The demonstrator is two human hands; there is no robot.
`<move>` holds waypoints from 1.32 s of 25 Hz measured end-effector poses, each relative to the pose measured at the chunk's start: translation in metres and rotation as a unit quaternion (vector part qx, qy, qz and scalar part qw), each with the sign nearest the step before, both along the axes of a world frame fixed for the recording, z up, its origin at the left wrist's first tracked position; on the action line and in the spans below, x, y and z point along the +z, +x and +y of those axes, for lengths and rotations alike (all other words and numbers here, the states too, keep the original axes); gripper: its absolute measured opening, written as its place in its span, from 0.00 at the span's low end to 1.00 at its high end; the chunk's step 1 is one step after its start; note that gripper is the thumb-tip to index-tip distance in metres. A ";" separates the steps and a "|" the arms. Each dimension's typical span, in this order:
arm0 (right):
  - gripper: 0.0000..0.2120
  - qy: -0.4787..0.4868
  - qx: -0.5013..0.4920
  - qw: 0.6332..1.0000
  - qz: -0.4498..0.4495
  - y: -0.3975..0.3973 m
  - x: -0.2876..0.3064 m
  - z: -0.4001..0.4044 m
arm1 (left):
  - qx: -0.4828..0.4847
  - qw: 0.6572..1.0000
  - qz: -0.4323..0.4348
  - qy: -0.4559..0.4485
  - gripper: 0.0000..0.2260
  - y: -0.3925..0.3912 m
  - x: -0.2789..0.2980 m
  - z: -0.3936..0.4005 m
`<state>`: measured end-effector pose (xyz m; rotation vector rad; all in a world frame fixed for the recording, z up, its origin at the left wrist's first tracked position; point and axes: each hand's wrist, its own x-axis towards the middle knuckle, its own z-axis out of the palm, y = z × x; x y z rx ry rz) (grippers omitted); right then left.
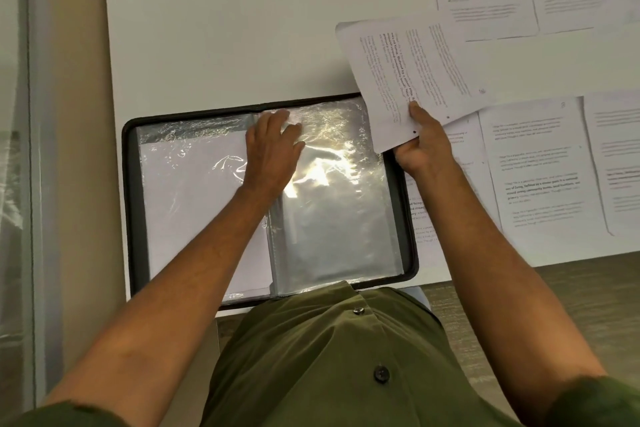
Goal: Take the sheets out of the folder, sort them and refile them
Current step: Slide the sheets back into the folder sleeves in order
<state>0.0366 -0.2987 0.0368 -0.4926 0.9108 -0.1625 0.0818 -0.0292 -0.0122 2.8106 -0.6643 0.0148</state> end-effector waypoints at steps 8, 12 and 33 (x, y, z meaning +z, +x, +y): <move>0.19 0.014 0.010 1.000 -0.020 0.021 0.010 0.012 | -0.062 0.993 0.096 -0.042 0.09 0.023 0.020 -0.007; 0.22 0.030 0.002 0.999 -0.020 0.035 0.013 0.005 | -0.103 0.983 0.147 -0.030 0.10 0.038 0.031 -0.010; 0.07 -0.098 0.175 0.978 0.061 0.126 0.002 0.009 | -0.030 0.992 0.081 -0.089 0.10 0.050 0.020 -0.014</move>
